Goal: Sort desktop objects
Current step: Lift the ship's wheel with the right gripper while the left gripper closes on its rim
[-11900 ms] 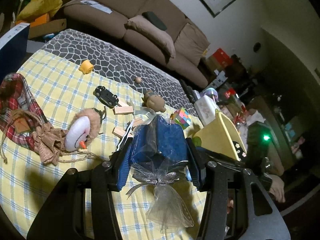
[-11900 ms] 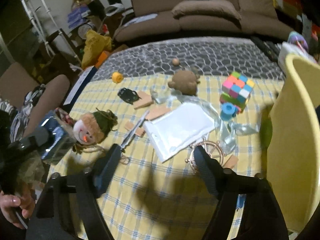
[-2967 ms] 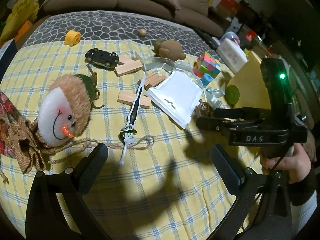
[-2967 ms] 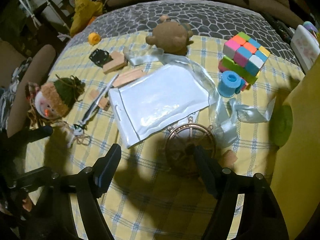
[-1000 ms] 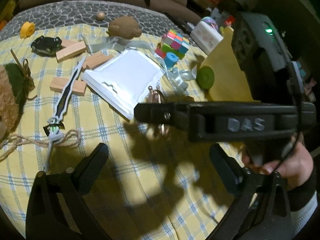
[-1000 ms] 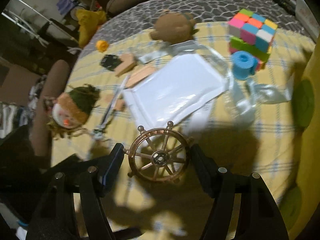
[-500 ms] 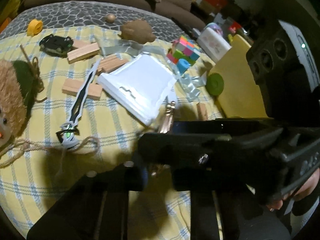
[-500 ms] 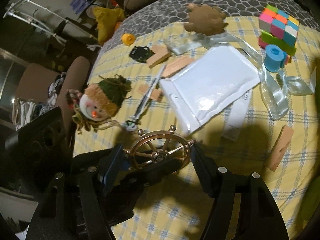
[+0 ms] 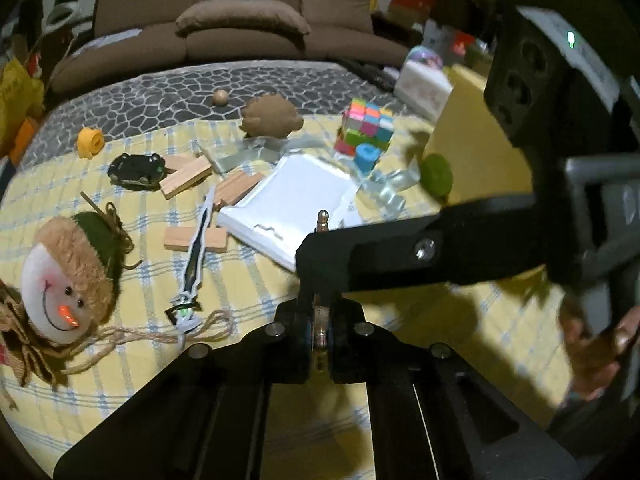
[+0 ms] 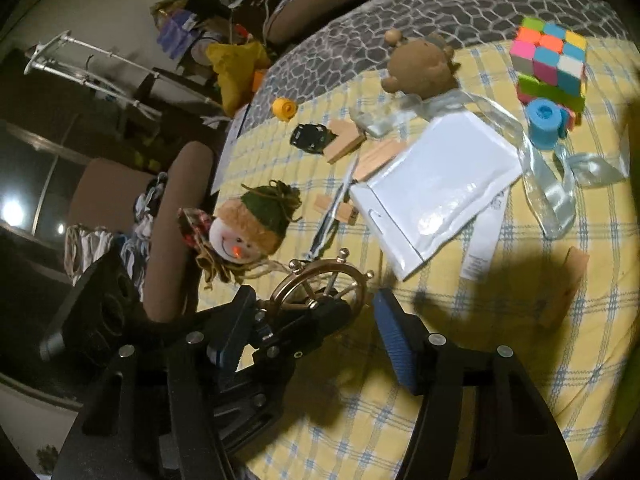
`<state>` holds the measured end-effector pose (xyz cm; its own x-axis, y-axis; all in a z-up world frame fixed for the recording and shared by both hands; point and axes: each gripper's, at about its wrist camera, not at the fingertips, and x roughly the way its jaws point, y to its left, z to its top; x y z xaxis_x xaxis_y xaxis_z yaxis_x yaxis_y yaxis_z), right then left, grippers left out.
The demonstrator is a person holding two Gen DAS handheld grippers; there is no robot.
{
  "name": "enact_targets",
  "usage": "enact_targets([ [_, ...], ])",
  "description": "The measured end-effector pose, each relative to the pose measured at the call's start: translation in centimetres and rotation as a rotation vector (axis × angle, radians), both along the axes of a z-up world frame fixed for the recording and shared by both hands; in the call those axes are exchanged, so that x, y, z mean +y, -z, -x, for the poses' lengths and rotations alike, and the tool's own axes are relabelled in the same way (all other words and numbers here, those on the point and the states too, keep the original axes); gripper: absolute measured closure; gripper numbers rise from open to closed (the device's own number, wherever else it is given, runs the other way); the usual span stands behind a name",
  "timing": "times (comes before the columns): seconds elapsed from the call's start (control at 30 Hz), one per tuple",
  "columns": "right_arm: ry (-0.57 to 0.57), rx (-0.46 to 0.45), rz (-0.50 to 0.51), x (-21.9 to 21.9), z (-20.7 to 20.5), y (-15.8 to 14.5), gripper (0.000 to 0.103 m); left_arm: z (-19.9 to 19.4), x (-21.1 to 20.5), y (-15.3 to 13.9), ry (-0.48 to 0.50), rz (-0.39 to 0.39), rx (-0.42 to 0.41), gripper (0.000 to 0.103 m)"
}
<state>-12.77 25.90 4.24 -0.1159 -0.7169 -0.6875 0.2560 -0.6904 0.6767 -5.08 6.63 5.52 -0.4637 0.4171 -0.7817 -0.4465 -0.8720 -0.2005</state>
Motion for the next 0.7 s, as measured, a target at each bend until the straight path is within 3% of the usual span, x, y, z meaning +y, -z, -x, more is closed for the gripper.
enact_targets([
  [0.23, 0.072, -0.121, 0.072, 2.3, 0.5, 2.6, 0.039, -2.3, 3.0, 1.5, 0.102, 0.238, 0.096, 0.098],
  [0.37, 0.084, -0.150, 0.058, 3.1, 0.5, 3.6, 0.040, -3.7, 5.1, 2.6, 0.172, 0.339, 0.148, 0.096],
  [0.43, 0.080, -0.154, 0.045, 3.2, 0.4, 4.1, 0.050, -3.9, 5.6, 2.7, 0.195, 0.338, 0.135, 0.091],
  [0.5, 0.072, -0.153, 0.023, 3.2, 0.3, 4.4, 0.067, -3.8, 5.7, 2.8, 0.202, 0.304, 0.105, 0.084],
  [0.7, 0.048, -0.172, 0.004, 2.8, -0.2, 5.5, 0.078, -3.4, 4.9, 2.9, 0.196, 0.247, 0.058, 0.080],
])
